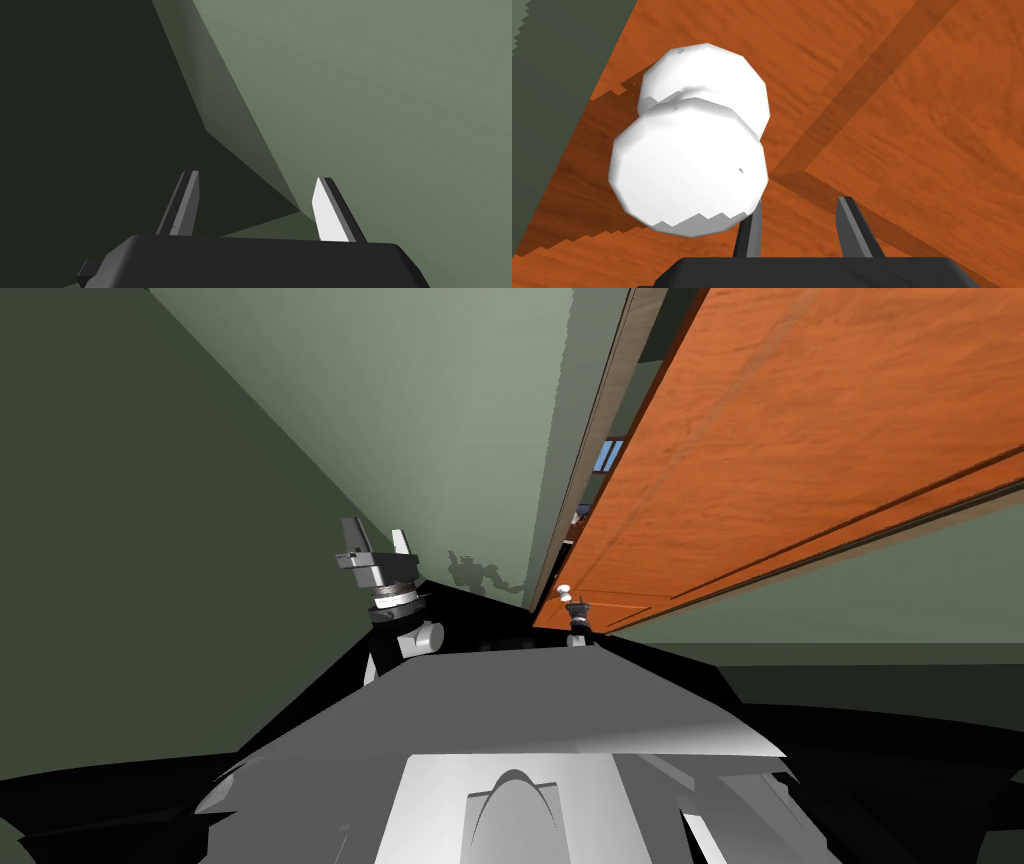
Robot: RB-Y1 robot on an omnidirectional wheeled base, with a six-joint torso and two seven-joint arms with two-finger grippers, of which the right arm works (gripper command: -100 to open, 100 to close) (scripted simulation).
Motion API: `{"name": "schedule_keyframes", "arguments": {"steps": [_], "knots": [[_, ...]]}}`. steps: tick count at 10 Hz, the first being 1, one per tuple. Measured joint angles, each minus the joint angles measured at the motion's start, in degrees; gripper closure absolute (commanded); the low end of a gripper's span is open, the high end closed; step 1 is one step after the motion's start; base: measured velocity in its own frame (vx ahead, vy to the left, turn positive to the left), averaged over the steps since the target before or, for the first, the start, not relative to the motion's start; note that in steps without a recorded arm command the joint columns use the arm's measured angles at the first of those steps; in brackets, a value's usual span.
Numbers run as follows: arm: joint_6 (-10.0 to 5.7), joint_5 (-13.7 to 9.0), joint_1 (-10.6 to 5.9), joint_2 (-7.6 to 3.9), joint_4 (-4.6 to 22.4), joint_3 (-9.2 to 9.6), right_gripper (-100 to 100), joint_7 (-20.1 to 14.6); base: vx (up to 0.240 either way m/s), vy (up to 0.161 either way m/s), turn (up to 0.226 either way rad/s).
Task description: Pull the door open
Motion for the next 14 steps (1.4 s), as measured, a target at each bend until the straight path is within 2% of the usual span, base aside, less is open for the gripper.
{"name": "schedule_keyframes", "arguments": {"steps": [2, 5, 6, 7, 8, 10, 11, 12, 13, 14], "knots": [[-1.35, -0.71, -2.61, 0.63, 4.01, 1.23, -100, -3.28, -0.055, 0.002, -0.002], [-0.31, -2.10, -1.17, 0.47, 1.49, 2.07, -100, -7.19, -0.051, 0.002, -0.015], [-0.52, -2.63, -1.82, 0.75, 2.47, 2.59, -100, -8.94, -0.039, -0.004, 0.010], [-1.34, -2.78, -3.25, 0.97, 4.87, 3.12, -100, -10.62, -0.007, 0.001, 0.026], [-0.56, -3.07, -2.02, 1.01, 3.01, 2.91, -100, -10.39, -0.004, 0.008, -0.004], [0.98, -3.81, -0.81, 1.33, -0.14, 2.88, -100, -10.28, -0.022, -0.008, -0.014], [1.05, -4.05, -0.41, 1.20, -0.79, 3.15, -100, -11.28, -0.016, -0.004, -0.004], [0.55, -4.03, -1.38, 1.17, 0.79, 3.42, -100, -12.21, -0.038, -0.001, -0.003], [1.32, -4.72, -0.59, 1.24, -1.08, 3.43, -100, -12.89, -0.036, -0.012, -0.008], [1.14, -4.94, -1.59, 1.52, 0.13, 3.68, -100, -13.78, -0.034, -0.019, 0.001]]}}
